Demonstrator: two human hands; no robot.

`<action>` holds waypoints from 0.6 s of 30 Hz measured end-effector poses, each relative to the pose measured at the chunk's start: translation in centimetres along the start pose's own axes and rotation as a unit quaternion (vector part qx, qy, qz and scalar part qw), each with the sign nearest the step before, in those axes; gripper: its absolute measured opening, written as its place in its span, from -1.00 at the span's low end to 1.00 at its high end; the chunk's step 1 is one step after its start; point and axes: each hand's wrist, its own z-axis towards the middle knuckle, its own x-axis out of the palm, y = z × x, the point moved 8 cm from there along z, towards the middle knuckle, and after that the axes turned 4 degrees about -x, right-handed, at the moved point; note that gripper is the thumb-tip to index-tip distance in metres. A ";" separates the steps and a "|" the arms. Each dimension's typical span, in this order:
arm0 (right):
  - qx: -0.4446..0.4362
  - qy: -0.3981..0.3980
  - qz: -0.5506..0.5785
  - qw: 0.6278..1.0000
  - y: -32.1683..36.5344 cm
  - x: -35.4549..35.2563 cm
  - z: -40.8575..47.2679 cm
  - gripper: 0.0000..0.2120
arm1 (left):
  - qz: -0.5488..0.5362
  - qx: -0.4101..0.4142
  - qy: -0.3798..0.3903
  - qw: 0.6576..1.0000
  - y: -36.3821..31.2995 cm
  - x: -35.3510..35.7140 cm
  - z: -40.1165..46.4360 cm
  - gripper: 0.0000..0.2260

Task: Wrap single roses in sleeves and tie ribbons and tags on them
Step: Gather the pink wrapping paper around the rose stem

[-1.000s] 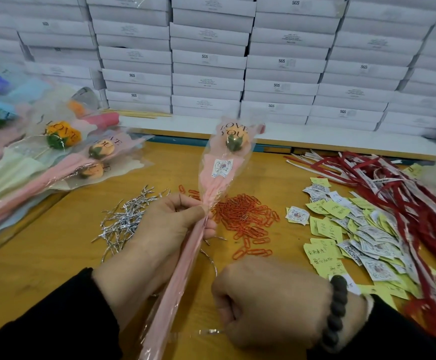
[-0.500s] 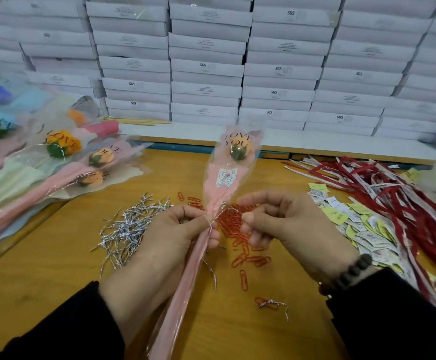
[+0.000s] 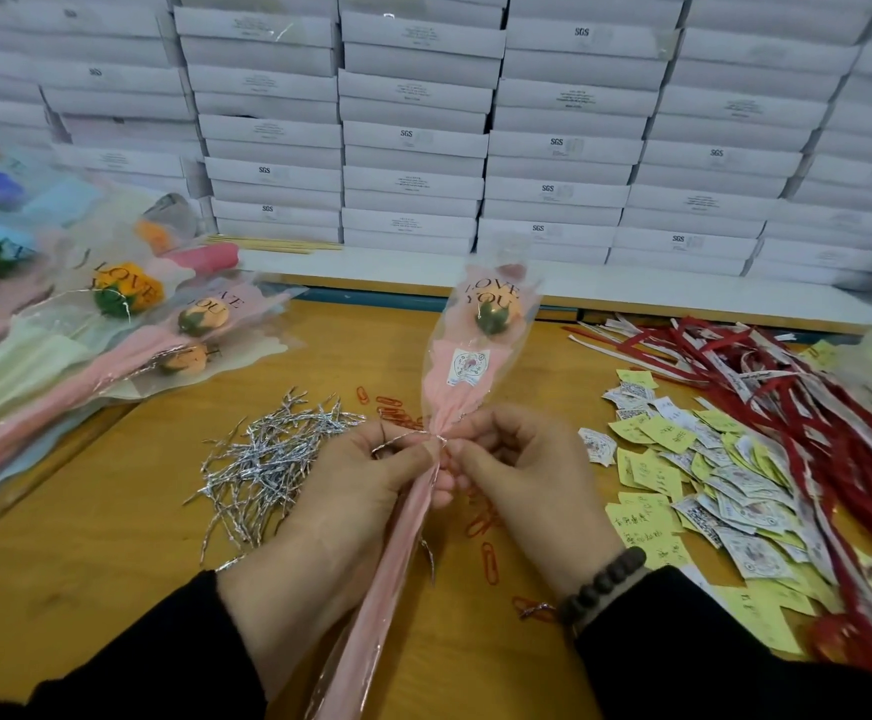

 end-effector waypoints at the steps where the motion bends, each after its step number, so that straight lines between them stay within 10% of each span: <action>1: -0.005 0.001 -0.008 1.000 0.0 0.1 0.0 -0.83 | -0.002 0.000 0.000 1.000 0.0 0.0 0.0 -0.98; 18: 0.019 0.033 -0.016 0.999 -0.9 0.6 0.0 -0.85 | -0.030 -0.022 -0.018 0.999 0.4 -0.3 -0.1 -0.81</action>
